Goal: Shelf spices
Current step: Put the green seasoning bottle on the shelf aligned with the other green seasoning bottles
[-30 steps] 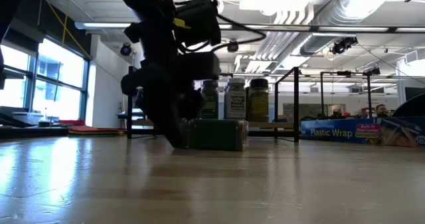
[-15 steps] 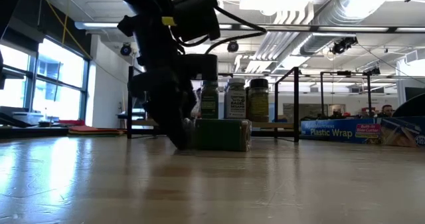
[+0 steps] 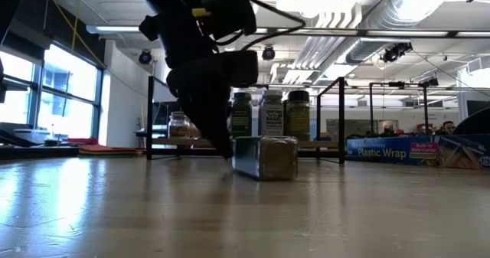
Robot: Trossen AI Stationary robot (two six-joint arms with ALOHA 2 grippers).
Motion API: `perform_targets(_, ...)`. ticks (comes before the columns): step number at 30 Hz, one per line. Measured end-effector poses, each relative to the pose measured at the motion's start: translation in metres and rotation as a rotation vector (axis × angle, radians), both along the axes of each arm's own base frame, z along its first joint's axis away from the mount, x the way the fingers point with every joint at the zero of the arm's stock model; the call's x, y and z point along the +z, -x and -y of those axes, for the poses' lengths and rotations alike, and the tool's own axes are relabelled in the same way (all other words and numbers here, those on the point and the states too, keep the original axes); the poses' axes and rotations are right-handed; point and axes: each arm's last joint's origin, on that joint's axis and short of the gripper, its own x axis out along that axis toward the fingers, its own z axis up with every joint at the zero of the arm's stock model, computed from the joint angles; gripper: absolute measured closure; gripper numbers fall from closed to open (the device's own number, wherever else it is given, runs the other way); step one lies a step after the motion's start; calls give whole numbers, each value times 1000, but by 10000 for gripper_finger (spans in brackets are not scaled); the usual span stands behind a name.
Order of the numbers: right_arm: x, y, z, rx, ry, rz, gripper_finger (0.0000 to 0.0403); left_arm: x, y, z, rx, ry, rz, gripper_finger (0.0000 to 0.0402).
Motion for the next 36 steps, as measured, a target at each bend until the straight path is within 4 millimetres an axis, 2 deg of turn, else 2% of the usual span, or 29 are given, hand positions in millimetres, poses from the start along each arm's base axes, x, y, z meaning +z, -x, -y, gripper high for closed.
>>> perform_targets(4,3,12,0,22,22,-19,206,2,-3,4,-92,-34,43,219)
perform_targets(9,5,28,1,57,66,-49,206,13,3,6,-241,-92,-111,219)
perform_targets(12,1,24,-2,163,39,-86,206,22,3,6,-256,-92,-161,218)
perform_targets(15,-12,3,-12,306,-16,-165,206,30,-1,6,-237,33,-137,221)
perform_targets(18,-37,-27,-23,347,-37,-296,206,29,5,5,-213,134,-170,240)
perform_targets(20,-60,-44,-29,349,-48,-381,206,27,20,4,-194,140,-205,262)
perform_targets(22,-88,-61,-32,316,-80,-422,206,30,36,3,-160,153,-163,287)
perform_targets(26,-138,-87,-30,258,-237,-497,205,47,76,-2,-43,193,-61,332)
perform_targets(30,-166,-112,-23,379,-402,-508,195,66,107,-4,123,226,46,362)
perform_targets(32,-177,-126,-23,431,-423,-519,182,74,117,-4,191,222,83,372)
perform_targets(36,-202,-151,-25,422,-437,-576,153,86,131,-7,310,199,119,382)
